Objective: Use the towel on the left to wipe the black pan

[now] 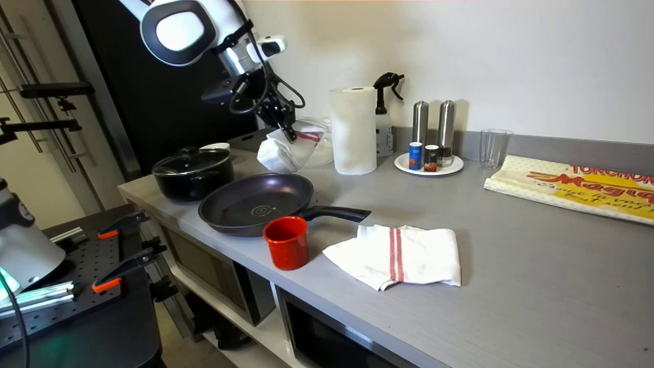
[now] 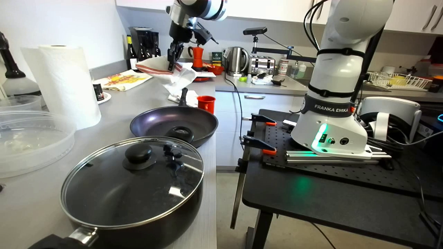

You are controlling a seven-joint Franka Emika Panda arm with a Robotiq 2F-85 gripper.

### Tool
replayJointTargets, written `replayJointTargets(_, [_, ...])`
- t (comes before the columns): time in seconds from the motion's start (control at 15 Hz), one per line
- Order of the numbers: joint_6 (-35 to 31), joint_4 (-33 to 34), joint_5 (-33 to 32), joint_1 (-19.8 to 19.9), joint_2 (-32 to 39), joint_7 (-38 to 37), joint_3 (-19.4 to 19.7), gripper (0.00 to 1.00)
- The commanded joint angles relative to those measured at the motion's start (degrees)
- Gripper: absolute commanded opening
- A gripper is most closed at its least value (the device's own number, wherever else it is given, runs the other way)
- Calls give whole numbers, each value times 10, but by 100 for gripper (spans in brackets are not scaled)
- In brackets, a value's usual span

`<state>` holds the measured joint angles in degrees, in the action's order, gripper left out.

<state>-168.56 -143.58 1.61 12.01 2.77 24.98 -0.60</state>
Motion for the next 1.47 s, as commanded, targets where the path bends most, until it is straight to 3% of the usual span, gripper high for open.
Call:
replayJointTargets(0.0, [-12, -103, -26, -18, -88, 51, -20, 4])
replayJointTargets(0.27, [-11, -166, -33, -40, -115, 92, -40, 4])
replayJointTargets(0.33, [-11, -176, -55, -76, -115, 85, -7, 4])
replayJointTargets(0.4, [-2, -145, -59, -85, -82, 97, -3, 4])
replayJointTargets(0.6, [-20, -154, -51, -120, -65, 135, 13, 4])
replayJointTargets(1.0, [-77, -154, -53, -114, 2, 191, 9, 4])
replayJointTargets(1.07, [-49, -154, -46, -117, -19, 166, 5, 4])
replayJointTargets(1.13, [-51, -153, -46, -116, -10, 169, 5, 15])
replayJointTargets(1.4, [-51, -153, -46, -116, -10, 169, 5, 15])
